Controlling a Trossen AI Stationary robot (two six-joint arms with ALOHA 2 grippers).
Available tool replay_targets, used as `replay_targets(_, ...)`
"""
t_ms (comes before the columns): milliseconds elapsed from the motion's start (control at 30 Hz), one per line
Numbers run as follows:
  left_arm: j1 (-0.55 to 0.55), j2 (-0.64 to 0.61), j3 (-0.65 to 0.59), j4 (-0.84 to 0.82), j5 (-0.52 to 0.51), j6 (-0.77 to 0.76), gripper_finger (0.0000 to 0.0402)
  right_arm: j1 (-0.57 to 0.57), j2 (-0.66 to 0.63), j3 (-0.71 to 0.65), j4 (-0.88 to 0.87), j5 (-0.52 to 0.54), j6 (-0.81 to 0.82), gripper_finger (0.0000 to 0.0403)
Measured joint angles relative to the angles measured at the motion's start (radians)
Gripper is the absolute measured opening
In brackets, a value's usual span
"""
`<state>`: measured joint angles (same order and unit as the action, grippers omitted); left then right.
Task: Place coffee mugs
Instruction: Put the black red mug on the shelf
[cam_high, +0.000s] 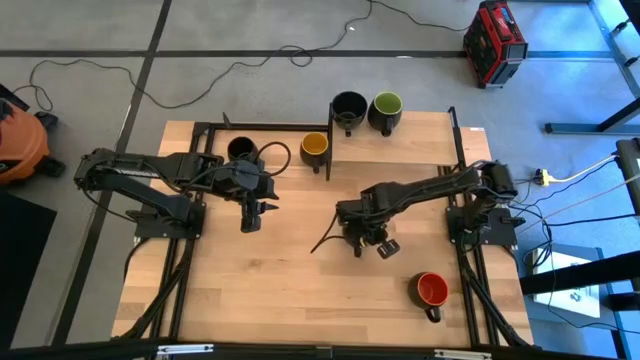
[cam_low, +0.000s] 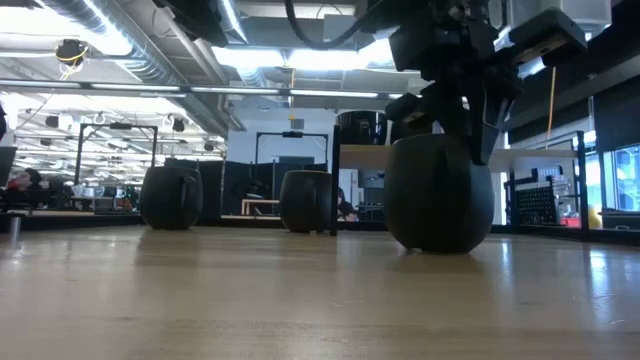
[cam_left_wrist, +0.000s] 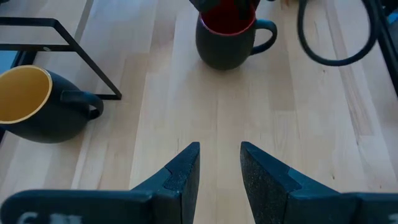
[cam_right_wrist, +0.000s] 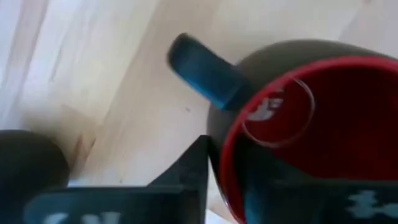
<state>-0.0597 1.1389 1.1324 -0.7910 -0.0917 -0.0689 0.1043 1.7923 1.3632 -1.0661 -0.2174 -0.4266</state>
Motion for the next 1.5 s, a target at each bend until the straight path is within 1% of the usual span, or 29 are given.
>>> replay_targets(100,0.0,0.0,0.0,0.0,0.0,0.0,0.011,0.0,-0.004,0.018,-0.024,0.009,0.013,0.0098)
replay_targets(200,0.0,0.0,0.0,0.0,0.0,0.0,0.011,0.0,-0.004,0.084,-0.094,0.043,0.071,0.0126)
replay_targets(267,0.0,0.0,0.0,0.0,0.0,0.0,0.011,0.0,-0.004,0.142,-0.149,0.037,0.126,0.0138)
replay_targets(400,0.0,0.0,0.0,-0.001,0.0,0.0,0.011,0.016,-0.026,0.255,-0.25,0.018,0.259,0.0148)
replay_targets(467,0.0,0.0,0.0,-0.002,0.0,0.001,0.011,0.038,-0.044,0.279,-0.278,0.02,0.335,0.0149)
replay_targets(567,0.0,0.0,0.0,-0.003,0.0,0.001,0.011,0.096,-0.097,0.27,-0.254,0.027,0.457,0.0147)
replay_targets(667,0.0,0.0,0.0,-0.003,0.0,0.001,0.011,0.17,-0.166,0.212,-0.166,0.08,0.569,0.0145)
replay_targets(767,0.0,0.0,0.0,-0.002,0.0,0.0,0.011,0.242,-0.246,0.101,-0.007,0.166,0.687,0.0145)
replay_targets(900,-0.001,0.0,0.0,-0.001,0.0,0.0,0.011,0.321,-0.385,-0.11,0.314,0.316,0.85,0.0144)
replay_targets(1067,-0.001,0.0,0.0,-0.001,0.0,0.0,0.011,0.414,-0.539,-0.364,0.584,0.558,1.002,0.0144)
replay_targets(1100,0.0,0.0,0.0,-0.001,0.0,0.0,0.011,0.426,-0.561,-0.4,0.613,0.574,1.006,0.0144)
replay_targets(1167,0.0,0.0,0.0,-0.001,0.0,0.0,0.011,0.434,-0.583,-0.455,0.657,0.572,1.001,0.0144)
replay_targets(1267,-0.001,0.0,0.0,-0.001,0.0,0.0,0.011,0.432,-0.588,-0.485,0.674,0.545,1.048,0.0144)
replay_targets(1367,-0.001,0.0,0.0,-0.001,0.0,0.0,0.011,0.45,-0.575,-0.523,0.688,0.526,1.047,0.0144)
replay_targets(1433,0.0,0.0,0.0,-0.001,0.0,0.0,0.011,0.47,-0.566,-0.567,0.715,0.546,1.046,0.0144)
replay_targets(1500,-0.001,0.0,0.0,-0.001,0.0,0.0,0.011,0.479,-0.566,-0.613,0.792,0.569,1.046,0.0144)
